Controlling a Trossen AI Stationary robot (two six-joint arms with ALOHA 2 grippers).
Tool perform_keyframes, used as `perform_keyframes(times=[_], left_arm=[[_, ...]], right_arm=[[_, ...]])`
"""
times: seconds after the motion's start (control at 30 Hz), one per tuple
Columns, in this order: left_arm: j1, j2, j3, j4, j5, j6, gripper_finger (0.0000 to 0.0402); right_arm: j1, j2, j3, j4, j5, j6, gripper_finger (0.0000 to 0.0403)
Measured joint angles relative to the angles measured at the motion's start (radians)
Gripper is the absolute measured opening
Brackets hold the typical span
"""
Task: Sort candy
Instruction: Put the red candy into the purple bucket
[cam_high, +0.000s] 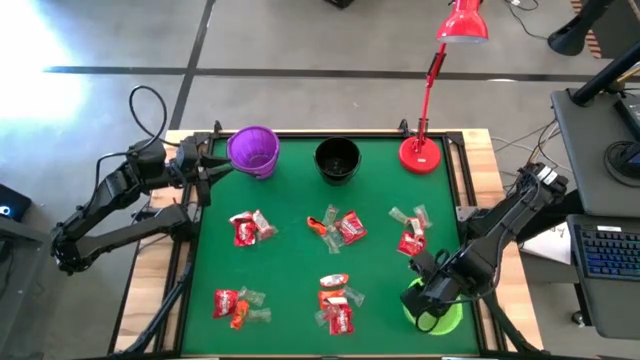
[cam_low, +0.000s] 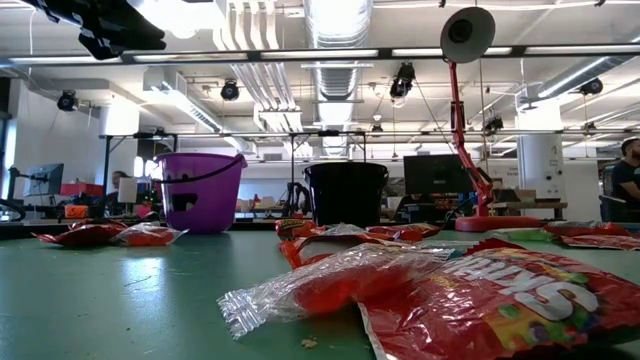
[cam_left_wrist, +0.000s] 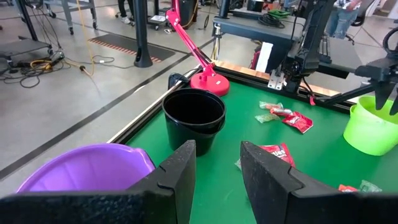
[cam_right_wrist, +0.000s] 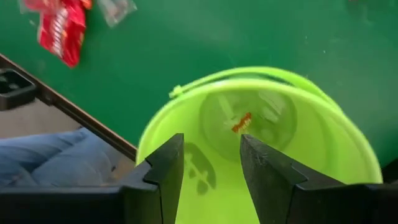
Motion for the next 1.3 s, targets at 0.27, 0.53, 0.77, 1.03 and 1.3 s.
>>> perform_keyframes(times=[0.27, 0.53, 0.77, 1.03, 1.3], left_arm=[[0.0, 0.006, 0.016, -0.072, -0.002, -0.051, 0.0126], [0.0, 0.021, 0.085, -0.184, -0.002, -0.061, 0.0158], [0.0, 0.023, 0.086, -0.304, -0.002, -0.08, 0.0146], [0.0, 0.027, 0.085, -0.413, -0.001, -0.08, 0.0121], [0.0, 0.03, 0.07, -0.412, 0.047, -0.085, 0.0112]], right_arm=[[-0.081, -0.029, 0.044, 0.0, 0.146, -0.083, 0.0148], [-0.202, -0.034, 0.103, 0.0, 0.338, -0.319, 0.0148], [-0.3, -0.034, 0.122, -0.001, 0.39, -0.547, 0.0148], [-0.379, -0.034, 0.121, -0.001, 0.392, -0.622, 0.0148], [-0.409, -0.033, 0.121, 0.003, 0.39, -0.644, 0.0148]])
